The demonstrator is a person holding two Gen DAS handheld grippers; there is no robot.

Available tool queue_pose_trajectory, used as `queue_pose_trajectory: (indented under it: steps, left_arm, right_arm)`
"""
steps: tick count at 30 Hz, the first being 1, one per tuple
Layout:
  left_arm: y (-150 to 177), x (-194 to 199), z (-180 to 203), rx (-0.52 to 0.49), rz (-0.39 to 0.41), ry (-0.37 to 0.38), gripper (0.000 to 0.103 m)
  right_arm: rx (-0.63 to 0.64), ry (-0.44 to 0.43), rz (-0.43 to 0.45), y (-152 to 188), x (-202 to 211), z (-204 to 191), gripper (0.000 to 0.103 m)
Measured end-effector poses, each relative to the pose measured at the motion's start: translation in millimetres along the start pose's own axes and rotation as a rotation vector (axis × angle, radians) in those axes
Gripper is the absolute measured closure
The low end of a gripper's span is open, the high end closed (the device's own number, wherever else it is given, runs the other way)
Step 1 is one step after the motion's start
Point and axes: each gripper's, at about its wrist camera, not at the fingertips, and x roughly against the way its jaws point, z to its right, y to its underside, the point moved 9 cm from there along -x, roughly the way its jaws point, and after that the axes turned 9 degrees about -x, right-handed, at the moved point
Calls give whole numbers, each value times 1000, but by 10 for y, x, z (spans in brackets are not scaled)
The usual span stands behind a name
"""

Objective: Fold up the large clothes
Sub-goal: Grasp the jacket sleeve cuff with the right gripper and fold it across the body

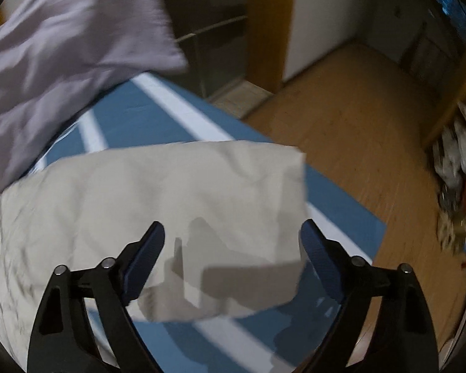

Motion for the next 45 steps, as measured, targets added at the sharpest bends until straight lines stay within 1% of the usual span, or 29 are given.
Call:
queue_pose_trajectory:
  steps: [2, 4, 5, 8, 9, 10, 11, 13, 15, 16, 18, 20, 24, 28, 30, 33, 35, 36, 39, 41, 45]
  left_arm:
    - [-41, -40, 1, 8, -6, -10, 2]
    - [-74, -79, 14, 13, -12, -16, 2]
    - [-98, -105, 28, 14, -16, -20, 2]
    - [-153, -148, 75, 14, -22, -27, 2]
    - [-164, -153, 85, 13, -21, -27, 2]
    - [-175, -157, 93, 12, -19, -28, 2]
    - [-191, -163, 97, 11, -17, -30, 2]
    - [-203, -168, 79, 16, -15, -30, 2]
    - [-196, -174, 25, 26, -17, -27, 2]
    - [-198, -181, 8, 28, -18, -26, 2]
    - [-188, -189, -74, 30, -21, -25, 2]
    - [-181, -158, -168, 31, -19, -24, 2]
    - [-184, -95, -372, 32, -5, -37, 2]
    - [-185, -21, -610, 53, 9, -54, 2]
    - [-185, 15, -747, 66, 20, -62, 2]
    - [-179, 35, -882, 78, 24, -73, 2]
    - [-168, 63, -971, 91, 29, -78, 2]
    - [-160, 89, -1016, 98, 38, -79, 2]
    - [-109, 131, -1125, 123, 43, -80, 2]
    - [-72, 137, -1177, 133, 40, -81, 2]
    - [-16, 196, -1279, 150, 46, -89, 2]
  right_arm:
    - [-26, 7, -12, -45, -100, 138, 16]
    - [-56, -9, -40, -65, -208, 247, 21]
    - [-81, -21, -63, -95, -346, 243, 24]
    - [-151, -82, -106, -71, -435, 397, 32]
    - [-171, -111, -117, -56, -454, 426, 37]
    - [-179, -136, -118, -44, -464, 420, 39]
    - [-176, -143, -105, -36, -470, 396, 44]
    - [-159, -154, -86, -32, -478, 377, 48]
    - [-134, -159, -74, -19, -479, 308, 59]
    - [-122, -157, -65, -10, -456, 302, 62]
    - [-111, -157, -45, -18, -406, 278, 73]
    - [-107, -153, -25, -40, -312, 257, 80]
    - [-63, -132, 51, -139, -66, 81, 83]
    - [-14, -183, 103, -184, 275, -255, 84]
    - [37, -229, 116, -143, 456, -541, 84]
    - [118, -306, 116, 21, 681, -1061, 84]
    - [180, -357, 99, 214, 779, -1443, 84]
    - [205, -374, 90, 317, 817, -1566, 84]
    - [292, -432, 42, 669, 895, -2102, 84]
    - [353, -465, 8, 960, 955, -2459, 84]
    - [450, -513, -63, 1515, 1003, -3000, 84]
